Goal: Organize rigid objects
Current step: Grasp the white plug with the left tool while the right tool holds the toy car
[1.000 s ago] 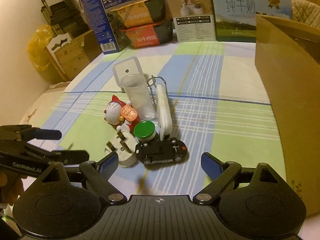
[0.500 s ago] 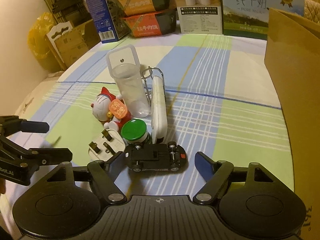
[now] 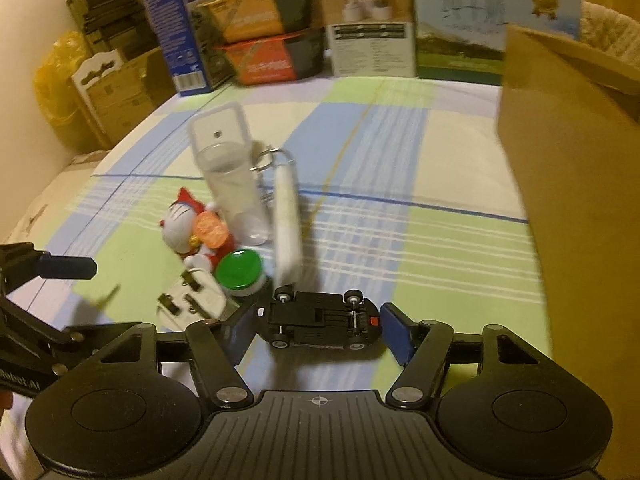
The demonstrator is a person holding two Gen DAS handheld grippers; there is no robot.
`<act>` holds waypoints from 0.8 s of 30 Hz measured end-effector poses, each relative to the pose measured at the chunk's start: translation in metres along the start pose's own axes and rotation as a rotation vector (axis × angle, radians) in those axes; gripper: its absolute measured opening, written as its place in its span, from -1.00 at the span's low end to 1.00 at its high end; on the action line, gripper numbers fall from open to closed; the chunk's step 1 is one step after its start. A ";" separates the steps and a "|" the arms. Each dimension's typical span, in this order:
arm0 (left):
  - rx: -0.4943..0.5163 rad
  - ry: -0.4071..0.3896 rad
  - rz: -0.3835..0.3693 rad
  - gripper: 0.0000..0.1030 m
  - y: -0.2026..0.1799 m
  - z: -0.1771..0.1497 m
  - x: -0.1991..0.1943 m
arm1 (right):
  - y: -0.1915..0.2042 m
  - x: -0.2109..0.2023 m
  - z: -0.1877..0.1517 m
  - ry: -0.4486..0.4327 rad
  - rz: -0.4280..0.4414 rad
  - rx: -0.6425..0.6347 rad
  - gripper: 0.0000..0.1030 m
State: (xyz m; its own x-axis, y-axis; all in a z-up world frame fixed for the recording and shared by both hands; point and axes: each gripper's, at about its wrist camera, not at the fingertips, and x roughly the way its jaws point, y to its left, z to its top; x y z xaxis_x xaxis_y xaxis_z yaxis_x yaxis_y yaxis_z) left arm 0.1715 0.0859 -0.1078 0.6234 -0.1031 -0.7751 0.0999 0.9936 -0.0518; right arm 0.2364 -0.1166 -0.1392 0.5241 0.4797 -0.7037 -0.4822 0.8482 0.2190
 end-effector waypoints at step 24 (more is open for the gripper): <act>0.065 -0.006 -0.021 -0.12 -0.037 0.007 0.035 | -0.028 -0.021 -0.001 -0.029 -0.048 0.123 0.23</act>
State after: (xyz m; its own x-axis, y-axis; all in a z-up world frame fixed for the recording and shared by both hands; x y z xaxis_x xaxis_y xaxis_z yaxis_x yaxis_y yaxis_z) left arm 0.1949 0.0457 -0.1283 0.6254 -0.1245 -0.7703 0.1629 0.9863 -0.0271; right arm 0.2388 -0.1505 -0.1314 0.5651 0.4428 -0.6961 -0.3675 0.8905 0.2681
